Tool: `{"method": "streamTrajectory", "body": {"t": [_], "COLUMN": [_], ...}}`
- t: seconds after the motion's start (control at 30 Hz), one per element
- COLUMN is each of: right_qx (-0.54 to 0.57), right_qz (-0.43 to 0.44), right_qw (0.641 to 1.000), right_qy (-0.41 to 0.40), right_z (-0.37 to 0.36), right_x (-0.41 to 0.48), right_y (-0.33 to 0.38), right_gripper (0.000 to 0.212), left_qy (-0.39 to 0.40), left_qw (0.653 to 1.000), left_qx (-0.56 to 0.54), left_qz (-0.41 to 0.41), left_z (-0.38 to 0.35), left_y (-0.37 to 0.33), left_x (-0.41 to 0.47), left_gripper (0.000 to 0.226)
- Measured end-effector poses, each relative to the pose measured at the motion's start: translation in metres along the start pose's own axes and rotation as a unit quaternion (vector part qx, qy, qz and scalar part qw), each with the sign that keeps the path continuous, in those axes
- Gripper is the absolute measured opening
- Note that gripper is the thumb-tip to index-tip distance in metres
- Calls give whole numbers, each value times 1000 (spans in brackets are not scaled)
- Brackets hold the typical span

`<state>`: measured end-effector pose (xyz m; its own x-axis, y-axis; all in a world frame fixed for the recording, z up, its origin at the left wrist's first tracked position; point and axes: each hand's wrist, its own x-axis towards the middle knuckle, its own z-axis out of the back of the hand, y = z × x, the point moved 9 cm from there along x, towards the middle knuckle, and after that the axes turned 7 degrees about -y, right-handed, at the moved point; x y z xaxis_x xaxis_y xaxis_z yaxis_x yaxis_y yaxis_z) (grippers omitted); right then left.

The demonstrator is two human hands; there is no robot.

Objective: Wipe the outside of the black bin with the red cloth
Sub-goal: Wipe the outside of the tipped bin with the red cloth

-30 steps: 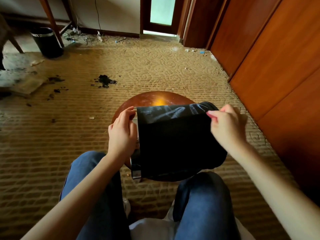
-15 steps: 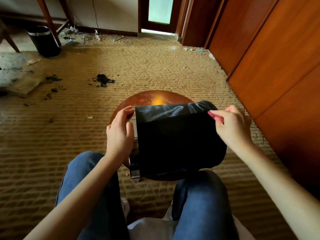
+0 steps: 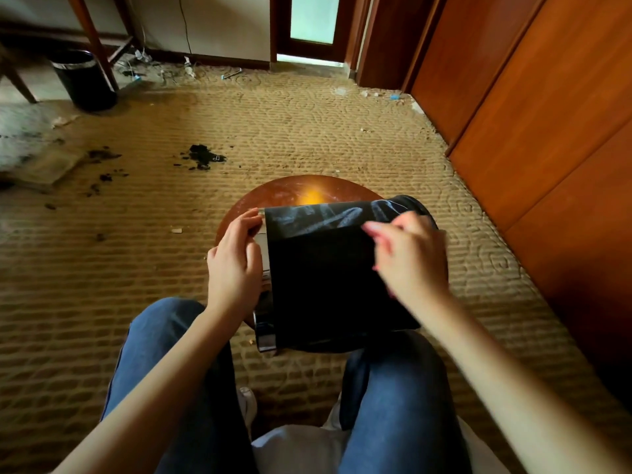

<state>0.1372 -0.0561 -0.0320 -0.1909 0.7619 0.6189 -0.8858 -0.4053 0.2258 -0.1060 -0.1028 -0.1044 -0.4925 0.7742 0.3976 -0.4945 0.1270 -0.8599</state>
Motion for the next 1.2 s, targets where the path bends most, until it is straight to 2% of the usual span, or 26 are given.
{"method": "streamTrajectory", "body": {"t": [0.1, 0.17, 0.27, 0.37, 0.43, 0.5, 0.57, 0.67, 0.73, 0.8, 0.87, 0.93, 1.0, 1.1, 1.2], "right_qx": [-65, -70, -22, 47, 70, 77, 35, -42, -52, -49, -1, 42, 62, 69, -2], "right_qz": [-109, -141, -73, 17, 52, 55, 21, -111, -170, -136, -59, 9, 51, 70, 4], "right_qw": [992, 988, 997, 999, 996, 995, 999, 993, 984, 989, 998, 999, 997, 995, 1000], "right_qy": [19, 9, -11, -5, 14, 20, 3, 21, 14, -7, -31, -30, -15, 3, -14], "right_z": [12, 6, -16, -29, -30, -27, -15, 4, 6, -4, -20, -30, -34, -29, -9], "right_x": [9, 8, -1, -18, -25, -21, -8, 9, 9, 3, -6, -17, -22, -18, 0], "right_y": [-64, -57, 21, 117, 140, 110, 52, -47, -64, -25, 46, 115, 143, 103, 6], "right_gripper": [26, 25, 28, 21, 19, 25, 29, 27, 26, 25, 26, 28, 24, 28, 28], "left_qy": [-3, -11, -14, -12, -8, -3, 0, -3, -11, -15, -18, -17, -10, -6, -6], "left_qw": [1000, 999, 999, 999, 1000, 1000, 1000, 999, 999, 999, 999, 999, 1000, 1000, 999], "left_qx": [-16, -30, -36, -34, -26, -23, -26, -34, -39, -46, -48, -37, -29, -26, -33], "left_qz": [3, 13, 17, 12, 8, 3, 10, 18, 20, 24, 18, 6, 6, 3, 20], "left_z": [-1, -1, -2, -1, 0, 1, 1, -1, 0, -2, 0, 2, 1, 2, 1], "left_y": [0, 2, 5, 4, 4, 3, 2, 2, 2, 3, 3, 5, 6, 0, 0], "left_x": [-2, -3, -2, -3, -5, -6, -6, -6, -5, -6, -6, -5, -5, -6, -6], "left_gripper": [46, 46, 46, 47, 48, 50, 48, 46, 46, 47, 48, 46, 45, 48, 45]}}
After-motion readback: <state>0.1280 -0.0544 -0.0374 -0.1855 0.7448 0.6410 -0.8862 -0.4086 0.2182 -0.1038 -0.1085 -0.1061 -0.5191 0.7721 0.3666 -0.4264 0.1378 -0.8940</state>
